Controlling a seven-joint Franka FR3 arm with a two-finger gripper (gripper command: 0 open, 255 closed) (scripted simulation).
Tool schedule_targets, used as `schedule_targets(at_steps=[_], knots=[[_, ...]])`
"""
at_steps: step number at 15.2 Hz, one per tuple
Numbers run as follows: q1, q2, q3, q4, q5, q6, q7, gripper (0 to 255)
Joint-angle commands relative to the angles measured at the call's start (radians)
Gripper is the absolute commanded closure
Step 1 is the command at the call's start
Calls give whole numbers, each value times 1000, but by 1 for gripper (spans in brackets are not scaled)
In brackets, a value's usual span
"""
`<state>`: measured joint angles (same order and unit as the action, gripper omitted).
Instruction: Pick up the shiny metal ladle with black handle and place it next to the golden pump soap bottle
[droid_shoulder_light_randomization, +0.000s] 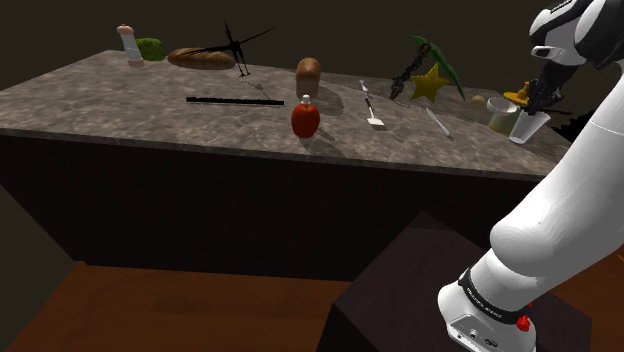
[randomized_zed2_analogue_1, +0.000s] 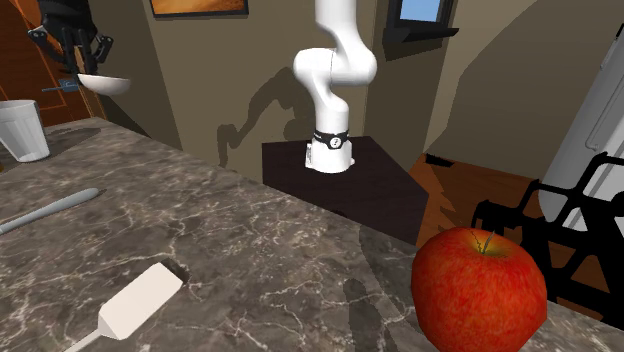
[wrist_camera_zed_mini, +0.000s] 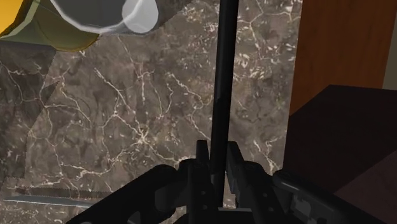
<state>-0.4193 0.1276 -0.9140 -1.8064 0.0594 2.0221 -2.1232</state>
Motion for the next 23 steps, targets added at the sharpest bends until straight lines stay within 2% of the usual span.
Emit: schedule_targets(at_steps=[1, 12, 23], knots=[[0, 4, 1, -27, 4, 30, -1, 255], [-17, 59, 15, -129, 60, 166, -34, 255], [-53, 141, 52, -203, 149, 294, -89, 255]])
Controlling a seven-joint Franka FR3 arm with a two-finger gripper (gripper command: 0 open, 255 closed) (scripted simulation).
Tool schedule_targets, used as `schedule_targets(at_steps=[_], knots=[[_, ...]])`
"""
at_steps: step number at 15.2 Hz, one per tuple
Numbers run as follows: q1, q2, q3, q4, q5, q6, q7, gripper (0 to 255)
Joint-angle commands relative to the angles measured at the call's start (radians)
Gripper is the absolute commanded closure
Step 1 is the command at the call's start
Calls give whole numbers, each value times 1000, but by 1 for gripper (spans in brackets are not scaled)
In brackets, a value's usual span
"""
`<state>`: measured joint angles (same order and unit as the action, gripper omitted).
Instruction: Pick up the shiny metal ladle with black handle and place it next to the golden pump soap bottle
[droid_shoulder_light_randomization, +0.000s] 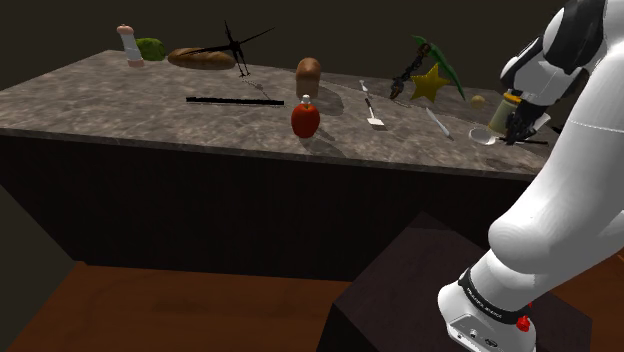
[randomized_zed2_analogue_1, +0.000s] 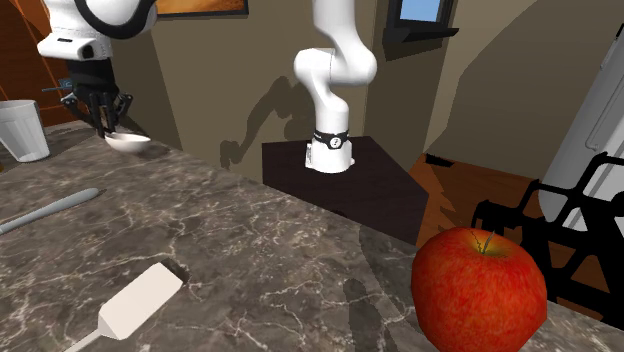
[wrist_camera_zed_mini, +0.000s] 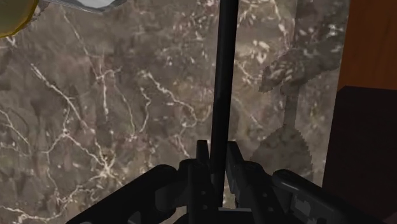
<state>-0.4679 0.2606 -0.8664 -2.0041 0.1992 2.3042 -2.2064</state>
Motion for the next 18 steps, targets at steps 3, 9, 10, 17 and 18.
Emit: schedule_targets(at_steps=[3, 9, 10, 17, 18], knots=[[-17, 34, 19, -21, 38, 44, -24, 255], [-34, 64, 39, -35, 71, 80, -44, 255], [-34, 64, 39, -35, 71, 80, -44, 255], [-34, 64, 39, -35, 71, 80, -44, 0], [-34, 64, 39, -35, 71, 80, -44, 0]])
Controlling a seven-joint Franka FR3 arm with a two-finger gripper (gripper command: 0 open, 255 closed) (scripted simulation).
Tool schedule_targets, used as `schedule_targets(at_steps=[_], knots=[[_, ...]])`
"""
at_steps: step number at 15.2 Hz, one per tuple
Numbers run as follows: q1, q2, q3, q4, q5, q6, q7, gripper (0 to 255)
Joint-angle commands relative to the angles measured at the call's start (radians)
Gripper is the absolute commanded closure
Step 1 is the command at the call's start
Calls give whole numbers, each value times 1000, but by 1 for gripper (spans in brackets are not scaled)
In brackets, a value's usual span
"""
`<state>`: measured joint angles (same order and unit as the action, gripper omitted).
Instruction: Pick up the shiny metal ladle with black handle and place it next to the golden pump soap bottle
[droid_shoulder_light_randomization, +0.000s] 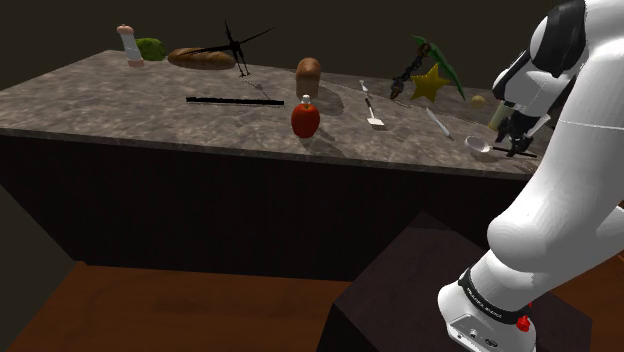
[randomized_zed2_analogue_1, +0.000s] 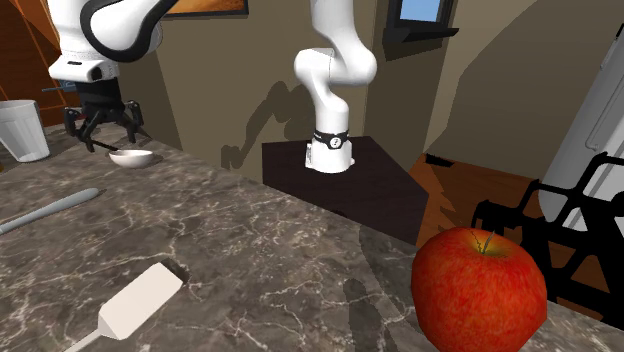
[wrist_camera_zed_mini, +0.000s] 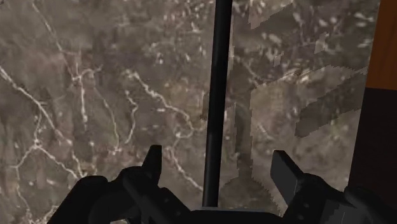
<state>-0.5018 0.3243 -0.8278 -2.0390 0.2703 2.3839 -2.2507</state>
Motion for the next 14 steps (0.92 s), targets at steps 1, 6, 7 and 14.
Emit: schedule_targets(at_steps=[1, 6, 7, 14], knots=[[0, 0, 0, 0, 0, 0, 0, 0], [65, -106, -60, 20, -112, -93, 74, 0], [64, -106, -59, 20, -113, -93, 75, 0], [63, -106, -59, 20, -113, -93, 75, 0]])
